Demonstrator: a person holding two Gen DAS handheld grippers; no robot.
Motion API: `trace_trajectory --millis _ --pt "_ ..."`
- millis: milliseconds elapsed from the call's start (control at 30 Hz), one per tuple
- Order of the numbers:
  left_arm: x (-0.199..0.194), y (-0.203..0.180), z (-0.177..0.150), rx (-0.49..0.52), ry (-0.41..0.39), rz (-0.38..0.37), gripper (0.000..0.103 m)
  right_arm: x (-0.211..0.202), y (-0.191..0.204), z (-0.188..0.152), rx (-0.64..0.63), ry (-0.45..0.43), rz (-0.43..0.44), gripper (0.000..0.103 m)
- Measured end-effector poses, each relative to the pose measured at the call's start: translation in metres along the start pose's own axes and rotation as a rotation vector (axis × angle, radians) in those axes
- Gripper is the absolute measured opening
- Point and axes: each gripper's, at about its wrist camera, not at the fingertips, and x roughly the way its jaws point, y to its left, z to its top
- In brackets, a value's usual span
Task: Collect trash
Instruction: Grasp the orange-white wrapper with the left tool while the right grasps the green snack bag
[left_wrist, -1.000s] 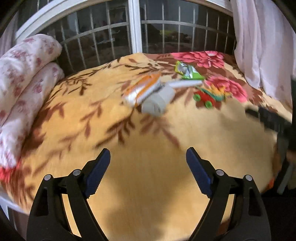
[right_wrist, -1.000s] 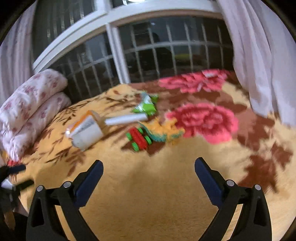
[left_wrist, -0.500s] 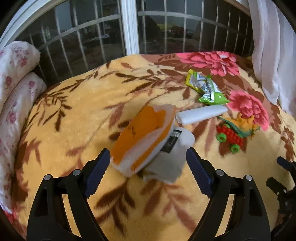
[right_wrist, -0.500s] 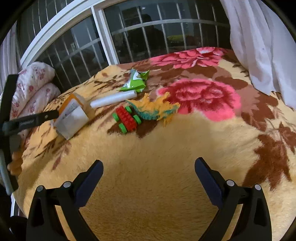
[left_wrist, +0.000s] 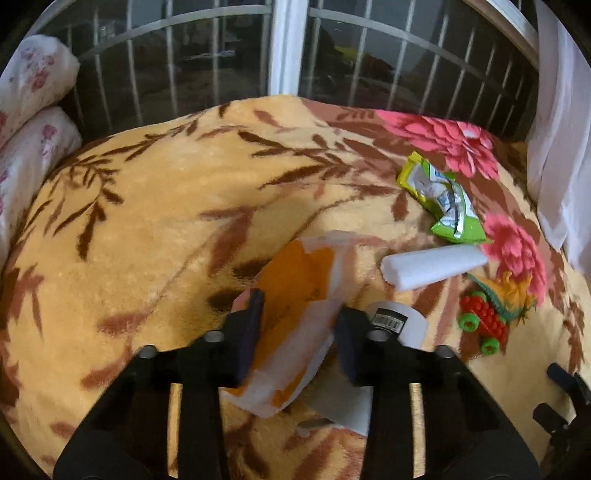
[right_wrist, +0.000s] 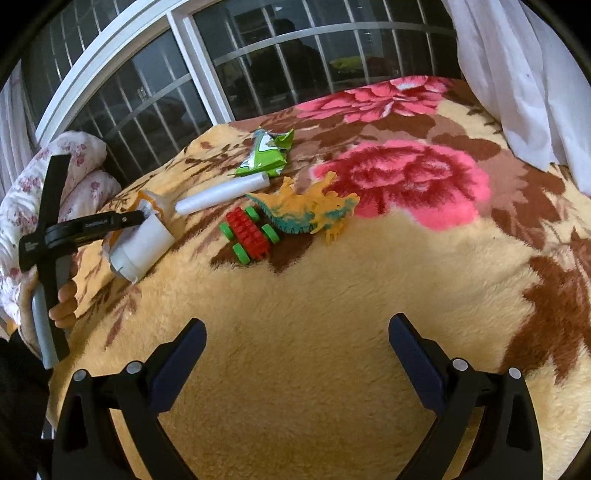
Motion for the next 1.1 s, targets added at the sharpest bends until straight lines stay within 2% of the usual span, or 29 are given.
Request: trace_trajectory --millis 100,300,433,600,767,867,933,1033,1100 --pt "-0.026 -0.001 -0.001 0.001 -0.041 0.032 0.023 -0.001 0.001 0.0 -0.001 -0.006 -0.007 0.097" --pt "-0.092 0.008 -0.014 -0.03 -0.15 0.056 0.022 -0.01 0.011 -0.003 -0.057 -0.044 -0.049 0.097" --pt "-0.144 0.008 -0.041 -0.038 -0.208 0.037 0.022 -0.017 0.02 -0.007 -0.115 -0.087 -0.086 0.097" --pt "-0.174 0.003 -0.084 -0.045 -0.225 0.036 0.022 -0.024 0.03 -0.009 -0.17 -0.139 -0.133 0.097" --pt "-0.184 -0.002 -0.119 -0.053 -0.23 -0.018 0.022 -0.028 0.033 -0.011 -0.189 -0.171 -0.144 0.097" --pt "-0.174 -0.002 -0.136 -0.081 -0.195 -0.089 0.022 -0.034 0.033 -0.007 -0.187 -0.183 -0.148 0.097" --pt "-0.161 -0.004 -0.143 -0.083 -0.169 -0.09 0.022 -0.039 0.034 -0.002 -0.175 -0.187 -0.13 0.097" --pt "-0.142 -0.001 -0.148 -0.105 -0.121 -0.108 0.022 -0.042 0.036 0.016 -0.166 -0.176 -0.083 0.097" --pt "-0.137 0.0 -0.148 -0.103 -0.121 -0.109 0.022 -0.041 0.04 0.035 -0.192 -0.179 -0.084 0.097"
